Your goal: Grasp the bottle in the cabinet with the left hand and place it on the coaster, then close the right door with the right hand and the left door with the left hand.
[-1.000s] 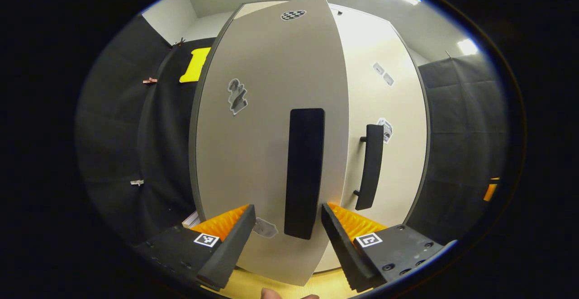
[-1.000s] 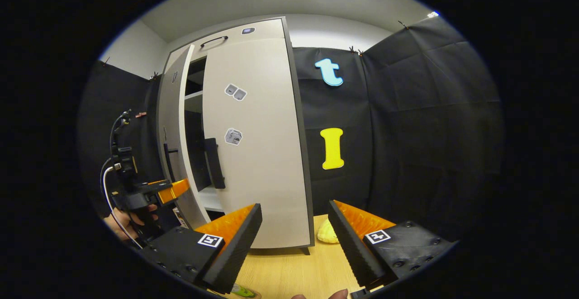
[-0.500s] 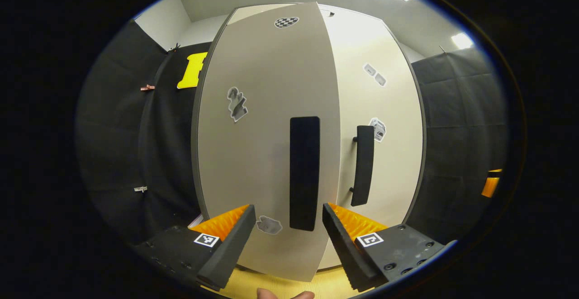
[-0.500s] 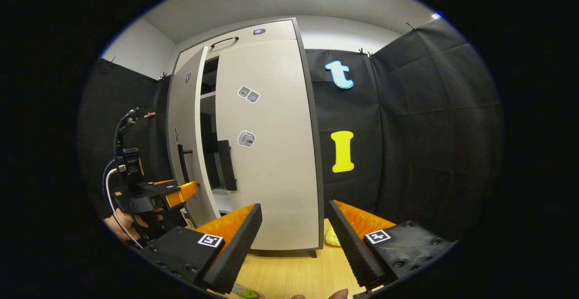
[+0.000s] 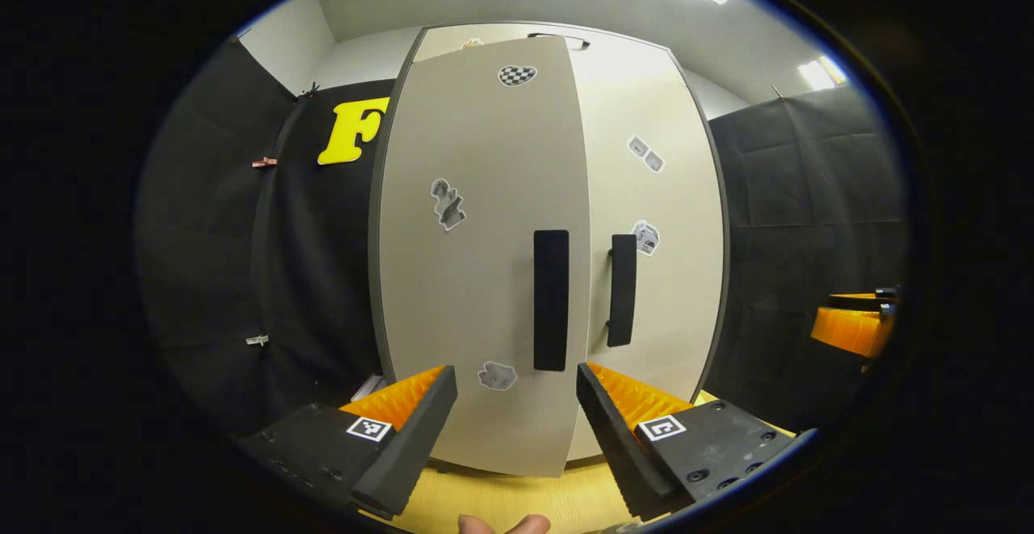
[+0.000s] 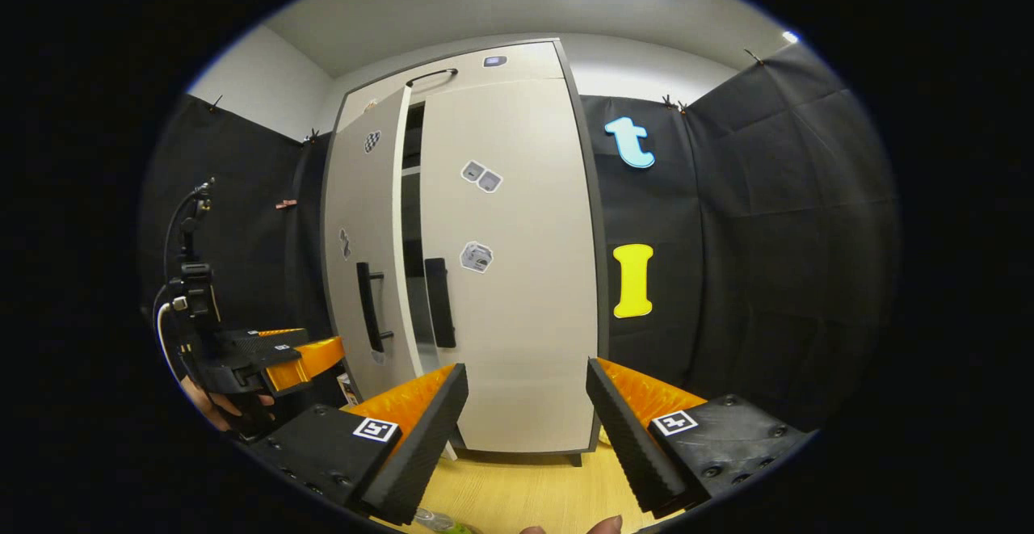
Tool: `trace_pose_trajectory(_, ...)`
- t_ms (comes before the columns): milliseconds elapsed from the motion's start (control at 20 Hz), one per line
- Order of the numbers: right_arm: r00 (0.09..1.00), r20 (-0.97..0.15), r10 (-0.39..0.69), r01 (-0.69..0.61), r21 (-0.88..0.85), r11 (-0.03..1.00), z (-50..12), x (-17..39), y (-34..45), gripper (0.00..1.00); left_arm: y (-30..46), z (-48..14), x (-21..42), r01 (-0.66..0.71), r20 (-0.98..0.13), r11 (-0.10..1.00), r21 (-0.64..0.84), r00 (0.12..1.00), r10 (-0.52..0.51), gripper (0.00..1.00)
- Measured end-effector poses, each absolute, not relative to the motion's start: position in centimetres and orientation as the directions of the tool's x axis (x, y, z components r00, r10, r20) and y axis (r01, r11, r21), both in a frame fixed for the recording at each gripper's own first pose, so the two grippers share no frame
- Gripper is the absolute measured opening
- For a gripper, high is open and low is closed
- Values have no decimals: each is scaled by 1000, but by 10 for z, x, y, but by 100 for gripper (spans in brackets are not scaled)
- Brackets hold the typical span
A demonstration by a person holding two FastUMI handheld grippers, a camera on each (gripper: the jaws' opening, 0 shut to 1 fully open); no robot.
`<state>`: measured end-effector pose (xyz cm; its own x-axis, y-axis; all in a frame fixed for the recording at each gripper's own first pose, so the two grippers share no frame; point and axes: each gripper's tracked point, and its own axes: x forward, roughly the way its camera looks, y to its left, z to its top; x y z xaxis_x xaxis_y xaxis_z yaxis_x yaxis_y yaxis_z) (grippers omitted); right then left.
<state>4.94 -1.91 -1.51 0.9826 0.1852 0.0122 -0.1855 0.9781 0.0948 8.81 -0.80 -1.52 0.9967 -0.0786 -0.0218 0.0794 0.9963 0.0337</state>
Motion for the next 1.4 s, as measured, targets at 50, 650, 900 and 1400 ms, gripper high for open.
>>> trace_pose_trajectory(50,982,14,190,-191,91,977,-15,49,-14,98,-5,-15,81,77,-21,996,38,997,-76,95)
trace_pose_trajectory(650,981,18,194,-195,98,976,-12,35,31,98,36,-14,20,-7,-22,1000,12,1000,8,95)
trace_pose_trajectory(900,985,5,171,-171,73,983,-22,31,38,98,44,-12,8,-21,-16,1000,-10,1000,20,95)
trace_pose_trajectory(1400,991,0,135,-135,48,990,-27,27,35,98,40,-11,5,-2,-7,1000,17,1000,2,95)
